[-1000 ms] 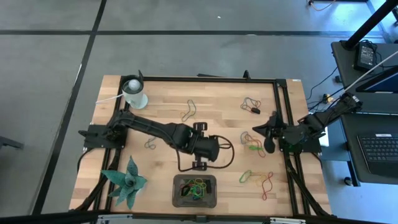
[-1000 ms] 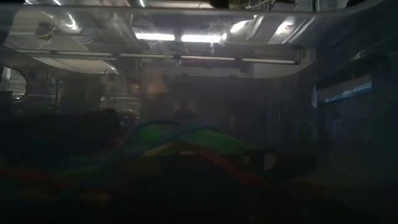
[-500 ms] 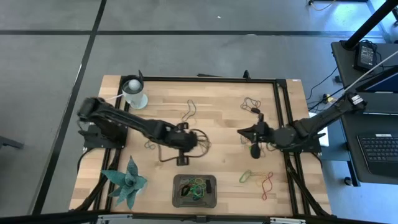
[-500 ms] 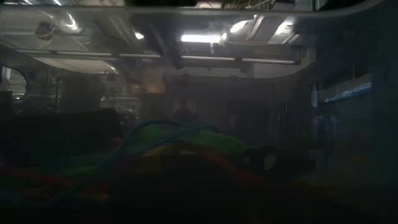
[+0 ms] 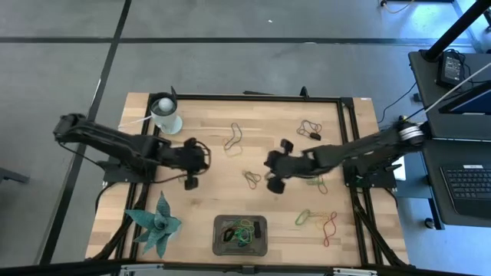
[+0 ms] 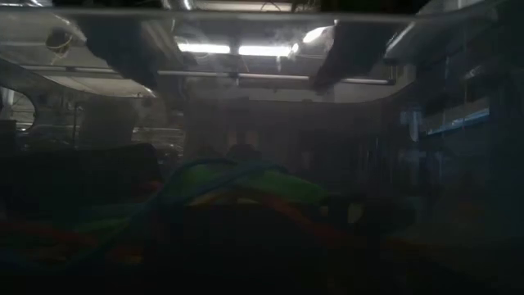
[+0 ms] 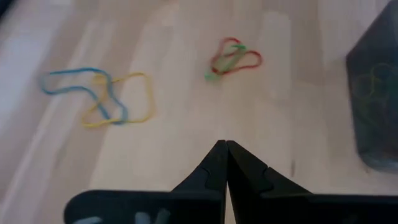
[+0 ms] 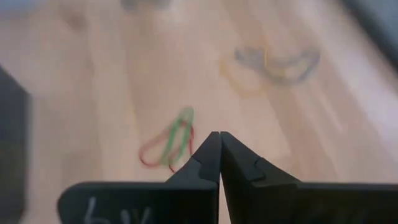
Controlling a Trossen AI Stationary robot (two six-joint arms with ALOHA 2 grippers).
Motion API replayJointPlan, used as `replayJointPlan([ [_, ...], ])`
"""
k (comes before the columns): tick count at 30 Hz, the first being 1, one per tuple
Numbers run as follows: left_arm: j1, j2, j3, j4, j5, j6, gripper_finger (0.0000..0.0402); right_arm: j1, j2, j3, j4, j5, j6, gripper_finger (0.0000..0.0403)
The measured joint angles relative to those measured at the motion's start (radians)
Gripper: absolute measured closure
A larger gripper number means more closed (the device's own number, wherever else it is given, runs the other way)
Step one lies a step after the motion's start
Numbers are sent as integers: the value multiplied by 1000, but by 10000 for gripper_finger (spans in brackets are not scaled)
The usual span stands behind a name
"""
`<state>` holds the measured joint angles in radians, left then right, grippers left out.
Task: Pick and place rubber bands into bin
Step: Put the red rubber band into the black bin
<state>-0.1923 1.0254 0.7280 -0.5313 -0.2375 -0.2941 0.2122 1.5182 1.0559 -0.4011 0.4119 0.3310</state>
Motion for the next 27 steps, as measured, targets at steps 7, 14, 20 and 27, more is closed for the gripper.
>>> replayJointPlan([
  [7, 24, -185, -67, -4, -36, 73, 400, -46, 271, 213, -162, -144, -33, 390],
  [14, 25, -274, -67, -14, -1, 147, 400, -77, 439, 286, -202, -235, -33, 341],
  [20, 24, -286, -67, -25, 24, 152, 400, -102, 487, 286, -233, -261, -17, 300],
  [27, 24, -286, -67, -42, 43, 152, 400, -107, 530, 284, -232, -270, -18, 302],
])
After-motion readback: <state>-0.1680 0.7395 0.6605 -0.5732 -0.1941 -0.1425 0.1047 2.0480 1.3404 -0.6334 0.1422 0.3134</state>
